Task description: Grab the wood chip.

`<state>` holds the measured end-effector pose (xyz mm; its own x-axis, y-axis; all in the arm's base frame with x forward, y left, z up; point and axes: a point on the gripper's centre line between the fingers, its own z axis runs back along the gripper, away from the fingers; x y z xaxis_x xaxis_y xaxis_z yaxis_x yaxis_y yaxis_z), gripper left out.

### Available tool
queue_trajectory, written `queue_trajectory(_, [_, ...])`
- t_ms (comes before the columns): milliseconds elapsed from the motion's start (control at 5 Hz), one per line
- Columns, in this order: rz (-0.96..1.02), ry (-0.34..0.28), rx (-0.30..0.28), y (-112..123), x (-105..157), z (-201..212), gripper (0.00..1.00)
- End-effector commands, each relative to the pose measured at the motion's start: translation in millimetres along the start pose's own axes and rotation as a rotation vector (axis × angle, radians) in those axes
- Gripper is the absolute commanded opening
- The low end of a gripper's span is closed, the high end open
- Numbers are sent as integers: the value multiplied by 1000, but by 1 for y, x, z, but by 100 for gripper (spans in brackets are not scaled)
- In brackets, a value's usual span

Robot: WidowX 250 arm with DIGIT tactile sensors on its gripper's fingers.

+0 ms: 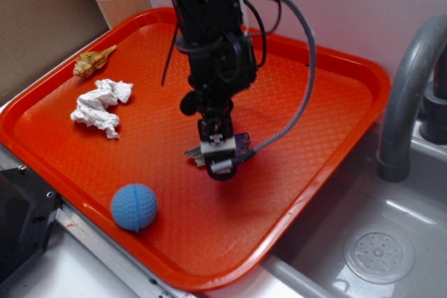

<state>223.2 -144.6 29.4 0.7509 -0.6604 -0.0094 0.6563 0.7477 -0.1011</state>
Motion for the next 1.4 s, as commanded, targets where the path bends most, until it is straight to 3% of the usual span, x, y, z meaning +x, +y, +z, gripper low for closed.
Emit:
queue_trajectory(0, [-50, 29, 25, -21, 3, -15, 90])
queue_trajectory(200, [-40, 38, 54, -22, 3, -17, 0])
queue_trajectory(400, [-33, 47, 62, -23, 2, -18, 0])
queue_trajectory(800, [15, 77, 136, -20, 1, -15, 0])
queue_trajectory(1000, [241, 25, 207, -1, -9, 36, 0])
queue_trajectory(1200, [435, -5, 211, 12, -25, 87, 0])
